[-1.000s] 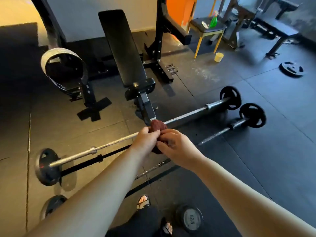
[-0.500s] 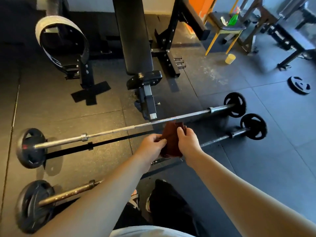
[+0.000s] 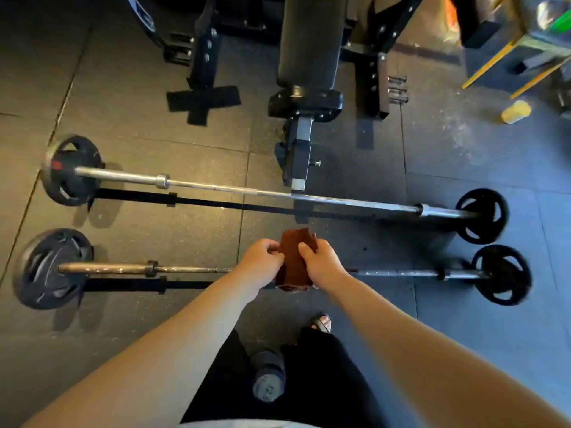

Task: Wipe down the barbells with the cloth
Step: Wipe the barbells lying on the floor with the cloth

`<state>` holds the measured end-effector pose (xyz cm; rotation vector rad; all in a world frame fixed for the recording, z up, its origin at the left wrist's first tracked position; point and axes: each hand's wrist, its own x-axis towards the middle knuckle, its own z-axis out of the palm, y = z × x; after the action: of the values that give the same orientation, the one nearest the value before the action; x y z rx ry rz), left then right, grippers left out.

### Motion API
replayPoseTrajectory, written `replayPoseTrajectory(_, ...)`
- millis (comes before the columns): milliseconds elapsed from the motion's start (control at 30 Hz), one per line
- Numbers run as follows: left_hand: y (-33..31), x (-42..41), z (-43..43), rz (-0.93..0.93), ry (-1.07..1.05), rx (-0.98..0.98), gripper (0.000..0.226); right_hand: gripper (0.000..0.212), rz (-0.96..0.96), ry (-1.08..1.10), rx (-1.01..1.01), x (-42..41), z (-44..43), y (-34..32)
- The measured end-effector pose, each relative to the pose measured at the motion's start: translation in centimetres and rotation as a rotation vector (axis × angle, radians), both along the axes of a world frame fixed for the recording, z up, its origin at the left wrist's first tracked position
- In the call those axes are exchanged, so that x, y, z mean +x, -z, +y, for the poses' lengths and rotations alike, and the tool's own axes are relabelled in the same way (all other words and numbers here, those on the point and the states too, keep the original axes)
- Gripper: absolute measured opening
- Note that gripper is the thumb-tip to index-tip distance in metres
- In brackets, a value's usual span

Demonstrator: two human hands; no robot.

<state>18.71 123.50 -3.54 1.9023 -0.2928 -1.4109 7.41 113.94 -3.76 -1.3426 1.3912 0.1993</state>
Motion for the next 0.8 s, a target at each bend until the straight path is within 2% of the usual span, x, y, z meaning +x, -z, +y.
replayPoseTrajectory(167, 7.7, -4.1, -1.3, 0.036, -0.047, 0.137, 0.016, 0.045, 0.107, -0.173, 0.078, -3.8, -2.0, 8.5)
replayPoseTrajectory(300, 15.8, -6.4, -2.0, 0.076, -0.069, 0.200, 0.018, 0.042, 0.180, -0.159, 0.104, -5.8, -1.8, 17.2)
replayPoseTrajectory(500, 30.7, -7.7, -2.3, 0.040, 0.039, 0.219, 0.034, 0.043, 0.261, -0.109, 0.056, -6.5, -0.1, 32.2)
replayPoseTrajectory(600, 39.1, -7.6, -2.1, -0.052, 0.078, 0.179, 0.033, 0.045, 0.217, -0.086, -0.009, -5.9, 0.0, 39.7)
replayPoseTrajectory(700, 46.8, -7.2, -2.4, -0.200, 0.090, 0.164, 0.025, 0.058, 0.129, -0.122, -0.077, -4.9, -0.3, 46.8)
replayPoseTrajectory(800, 52.9, -7.1, -3.2, -0.365, 0.152, 0.157, 0.025, 0.057, 0.172, -0.406, -0.229, -4.0, -0.8, 53.5)
